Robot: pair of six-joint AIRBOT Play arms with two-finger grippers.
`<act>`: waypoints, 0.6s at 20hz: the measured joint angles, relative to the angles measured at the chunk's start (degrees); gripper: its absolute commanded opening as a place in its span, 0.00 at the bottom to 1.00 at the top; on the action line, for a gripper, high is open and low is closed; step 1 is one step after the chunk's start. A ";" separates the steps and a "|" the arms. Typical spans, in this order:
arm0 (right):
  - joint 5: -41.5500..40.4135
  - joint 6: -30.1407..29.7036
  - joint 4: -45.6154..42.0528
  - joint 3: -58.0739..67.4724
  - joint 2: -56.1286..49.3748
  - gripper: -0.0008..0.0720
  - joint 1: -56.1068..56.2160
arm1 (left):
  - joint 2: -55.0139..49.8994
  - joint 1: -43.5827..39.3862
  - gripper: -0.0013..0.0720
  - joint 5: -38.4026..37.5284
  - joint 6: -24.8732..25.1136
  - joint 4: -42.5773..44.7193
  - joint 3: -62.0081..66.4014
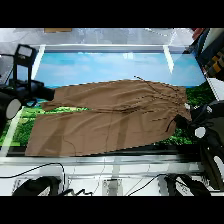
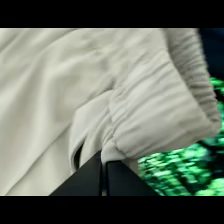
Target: Fold the clothes and pants, and hang the long-sleeved shirts on hangers.
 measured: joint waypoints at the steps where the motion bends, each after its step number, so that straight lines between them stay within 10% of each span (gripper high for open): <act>1: 0.07 -0.15 0.02 0.04 0.28 0.04 1.31 | -0.74 2.38 0.03 -1.70 0.00 -0.07 -1.20; 12: -0.37 -1.92 -0.74 0.13 1.09 0.05 6.21 | 1.38 36.39 0.04 -21.14 3.41 -19.45 -16.85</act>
